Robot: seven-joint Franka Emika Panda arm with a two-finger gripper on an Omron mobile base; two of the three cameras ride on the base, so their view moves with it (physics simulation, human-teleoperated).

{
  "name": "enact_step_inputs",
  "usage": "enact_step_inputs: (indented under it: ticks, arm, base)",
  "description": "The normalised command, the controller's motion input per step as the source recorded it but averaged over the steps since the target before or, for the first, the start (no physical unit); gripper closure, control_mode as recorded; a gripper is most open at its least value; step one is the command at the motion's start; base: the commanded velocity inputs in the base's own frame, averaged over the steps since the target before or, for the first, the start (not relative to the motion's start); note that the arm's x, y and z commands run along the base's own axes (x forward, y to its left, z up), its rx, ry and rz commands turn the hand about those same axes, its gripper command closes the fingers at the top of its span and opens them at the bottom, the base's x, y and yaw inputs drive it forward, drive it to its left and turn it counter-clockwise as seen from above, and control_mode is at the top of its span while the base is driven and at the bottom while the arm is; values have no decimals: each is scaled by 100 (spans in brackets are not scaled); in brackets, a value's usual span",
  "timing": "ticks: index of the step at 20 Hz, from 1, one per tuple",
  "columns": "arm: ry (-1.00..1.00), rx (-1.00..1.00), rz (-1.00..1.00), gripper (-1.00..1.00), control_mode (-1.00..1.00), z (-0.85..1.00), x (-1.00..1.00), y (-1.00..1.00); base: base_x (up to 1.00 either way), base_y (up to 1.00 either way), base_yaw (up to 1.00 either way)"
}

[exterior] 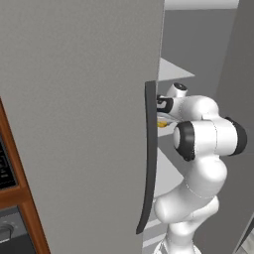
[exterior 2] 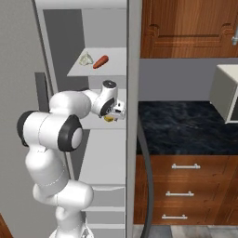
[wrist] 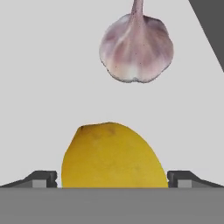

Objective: Take the garlic and lemon from the second highest rack and move them to the highest rack where the carrot and garlic are located, to maximize freezer space. Close the freezer door after rearranging.

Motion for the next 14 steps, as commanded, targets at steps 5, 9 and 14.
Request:
enact_step_inputs:
  ticks: [5,9,14]
  arm:
    - [0,0,0,100,-100,-29,0,0]
    - [-7,0,3,100,-100,-7,-40,0]
    - [-20,0,-5,100,-100,23,-74,16]
  base:
    - [0,0,0]
    - [0,0,0]
    - [0,0,0]
